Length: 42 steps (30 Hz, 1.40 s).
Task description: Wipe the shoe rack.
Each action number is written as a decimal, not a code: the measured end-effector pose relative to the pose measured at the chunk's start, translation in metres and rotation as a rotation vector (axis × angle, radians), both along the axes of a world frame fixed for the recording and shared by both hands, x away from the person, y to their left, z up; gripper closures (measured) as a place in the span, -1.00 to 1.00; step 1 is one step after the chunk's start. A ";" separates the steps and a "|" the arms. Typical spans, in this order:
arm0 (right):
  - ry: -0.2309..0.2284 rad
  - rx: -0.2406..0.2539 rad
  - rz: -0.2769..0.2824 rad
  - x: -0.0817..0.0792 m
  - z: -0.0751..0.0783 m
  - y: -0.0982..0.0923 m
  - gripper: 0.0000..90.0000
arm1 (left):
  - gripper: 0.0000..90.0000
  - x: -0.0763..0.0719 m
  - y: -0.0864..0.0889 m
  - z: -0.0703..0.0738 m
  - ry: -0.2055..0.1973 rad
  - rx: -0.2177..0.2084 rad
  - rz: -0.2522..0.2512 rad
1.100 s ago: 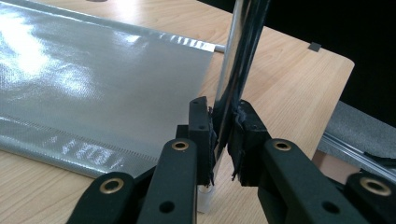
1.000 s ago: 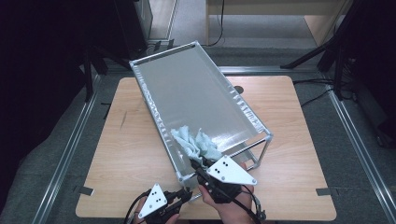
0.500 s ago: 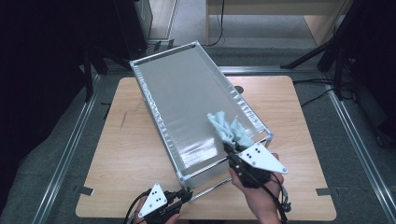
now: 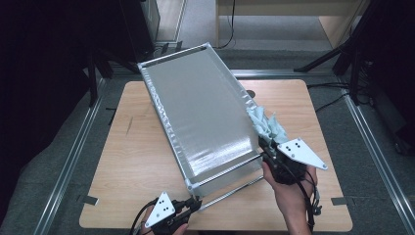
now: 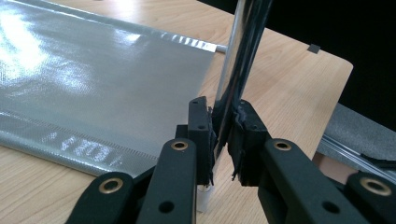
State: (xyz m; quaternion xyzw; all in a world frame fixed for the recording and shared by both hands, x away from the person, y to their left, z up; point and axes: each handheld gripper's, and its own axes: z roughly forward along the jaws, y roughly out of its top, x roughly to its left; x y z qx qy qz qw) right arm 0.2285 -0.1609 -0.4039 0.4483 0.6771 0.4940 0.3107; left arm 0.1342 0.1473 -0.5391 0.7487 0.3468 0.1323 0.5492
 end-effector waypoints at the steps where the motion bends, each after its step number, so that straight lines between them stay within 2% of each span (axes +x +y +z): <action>1: 0.006 0.006 0.015 -0.001 0.000 0.003 0.77 | 0.77 0.000 0.000 0.000 0.000 0.001 0.000; 7: 0.007 0.003 0.107 -0.018 -0.002 0.033 0.77 | 0.77 0.000 0.000 0.000 0.003 -0.003 -0.002; 10: 0.007 0.001 0.171 -0.027 -0.003 0.051 0.77 | 0.77 0.000 0.000 0.000 0.004 -0.003 -0.001; 13: 0.019 0.021 0.262 -0.039 -0.003 0.074 0.77 | 0.77 0.000 0.000 0.000 0.004 -0.005 0.001; 15: 0.019 0.021 0.302 -0.047 -0.004 0.086 0.77 | 0.77 0.000 0.000 0.000 0.003 -0.005 -0.001; 16: 0.019 0.021 0.302 -0.047 -0.004 0.086 0.77 | 0.77 0.000 0.000 0.000 0.003 -0.005 -0.001; 17: 0.021 0.030 0.349 -0.054 -0.004 0.097 0.77 | 0.77 0.000 0.000 0.000 0.003 -0.006 -0.002; 19: 0.026 0.044 0.380 -0.058 -0.003 0.102 0.77 | 0.77 0.001 0.000 0.000 0.002 -0.004 -0.005; 23: 0.015 0.043 0.391 -0.059 -0.003 0.099 0.77 | 0.77 0.000 -0.001 0.000 -0.001 -0.002 -0.005; 26: -0.008 0.052 0.312 -0.052 -0.003 0.078 0.77 | 0.78 0.000 -0.001 0.000 0.000 -0.001 -0.007; 27: -0.008 0.052 0.312 -0.052 -0.003 0.078 0.77 | 0.78 0.000 -0.001 0.000 0.000 -0.001 -0.007; 28: -0.006 0.060 0.285 -0.049 -0.002 0.069 0.77 | 0.78 0.000 -0.001 0.000 -0.001 0.000 -0.006; 29: -0.015 0.066 0.230 -0.044 -0.001 0.049 0.77 | 0.78 0.000 0.000 0.000 -0.001 0.002 -0.008; 30: -0.021 0.069 0.194 -0.042 0.000 0.038 0.76 | 0.78 0.000 0.000 0.000 0.000 0.003 -0.008; 31: -0.021 0.069 0.194 -0.042 0.000 0.038 0.76 | 0.78 0.000 0.000 0.000 0.000 0.003 -0.008; 32: -0.041 0.057 0.120 -0.040 0.001 0.017 0.76 | 0.78 0.000 0.000 0.000 -0.001 0.003 -0.007; 35: -0.051 0.065 0.026 -0.040 0.001 -0.016 0.76 | 0.78 0.000 -0.001 0.000 -0.004 0.009 -0.007; 37: -0.047 0.092 -0.031 -0.040 -0.001 -0.035 0.76 | 0.78 0.000 -0.001 0.000 -0.005 0.011 -0.007; 39: -0.040 0.112 -0.061 -0.041 -0.007 -0.049 0.76 | 0.78 0.000 -0.001 0.000 -0.004 0.009 -0.008; 41: -0.042 0.110 -0.066 -0.041 -0.011 -0.053 0.76 | 0.78 0.000 -0.001 0.000 -0.004 0.008 -0.009; 42: -0.035 0.101 -0.086 -0.040 -0.019 -0.058 0.76 | 0.78 0.000 0.000 0.000 -0.003 0.008 -0.010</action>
